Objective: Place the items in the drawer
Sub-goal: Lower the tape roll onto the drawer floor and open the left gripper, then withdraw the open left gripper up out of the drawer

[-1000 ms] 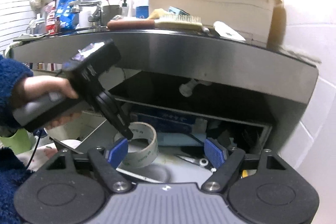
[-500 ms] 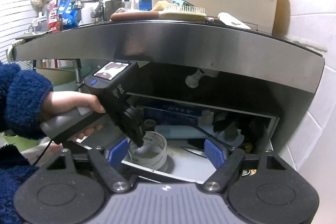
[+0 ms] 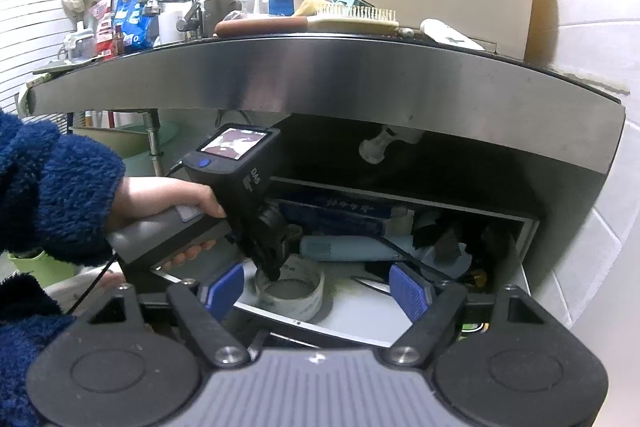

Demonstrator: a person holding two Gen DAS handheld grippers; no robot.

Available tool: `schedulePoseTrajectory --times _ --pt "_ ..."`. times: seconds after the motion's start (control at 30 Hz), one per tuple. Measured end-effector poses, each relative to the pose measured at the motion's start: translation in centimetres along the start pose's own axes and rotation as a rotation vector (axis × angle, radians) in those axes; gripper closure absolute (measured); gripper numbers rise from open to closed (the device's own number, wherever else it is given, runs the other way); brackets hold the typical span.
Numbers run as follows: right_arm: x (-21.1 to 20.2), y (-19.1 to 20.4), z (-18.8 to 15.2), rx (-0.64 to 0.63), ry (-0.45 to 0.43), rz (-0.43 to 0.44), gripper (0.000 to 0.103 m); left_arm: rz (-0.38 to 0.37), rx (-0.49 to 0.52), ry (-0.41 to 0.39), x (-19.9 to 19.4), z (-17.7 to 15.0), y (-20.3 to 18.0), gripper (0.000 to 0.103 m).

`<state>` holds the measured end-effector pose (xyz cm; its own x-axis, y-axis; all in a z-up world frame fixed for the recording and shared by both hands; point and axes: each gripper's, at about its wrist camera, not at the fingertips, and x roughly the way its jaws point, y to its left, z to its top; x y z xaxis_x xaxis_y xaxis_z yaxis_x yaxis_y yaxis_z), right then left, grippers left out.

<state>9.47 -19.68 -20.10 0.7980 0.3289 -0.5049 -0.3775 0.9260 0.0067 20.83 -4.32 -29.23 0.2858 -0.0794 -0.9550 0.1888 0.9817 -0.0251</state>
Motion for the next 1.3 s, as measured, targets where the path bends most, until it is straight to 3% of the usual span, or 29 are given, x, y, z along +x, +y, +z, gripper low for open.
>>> schedulePoseTrajectory --times 0.63,0.87,1.0,1.3 --pt "0.2 0.5 -0.2 0.006 0.013 0.012 0.024 -0.056 -0.108 0.069 1.8 1.1 1.2 0.095" --pt "0.3 0.7 -0.2 0.006 0.019 0.016 0.023 -0.061 -0.106 0.075 1.6 1.2 0.9 0.094" --pt "0.4 0.7 -0.4 0.009 0.024 0.019 0.023 -0.083 -0.086 0.083 1.1 1.2 0.6 0.057" --pt "0.6 0.9 -0.6 0.010 0.028 0.027 0.023 -0.068 -0.069 0.117 0.4 0.8 0.6 0.044"
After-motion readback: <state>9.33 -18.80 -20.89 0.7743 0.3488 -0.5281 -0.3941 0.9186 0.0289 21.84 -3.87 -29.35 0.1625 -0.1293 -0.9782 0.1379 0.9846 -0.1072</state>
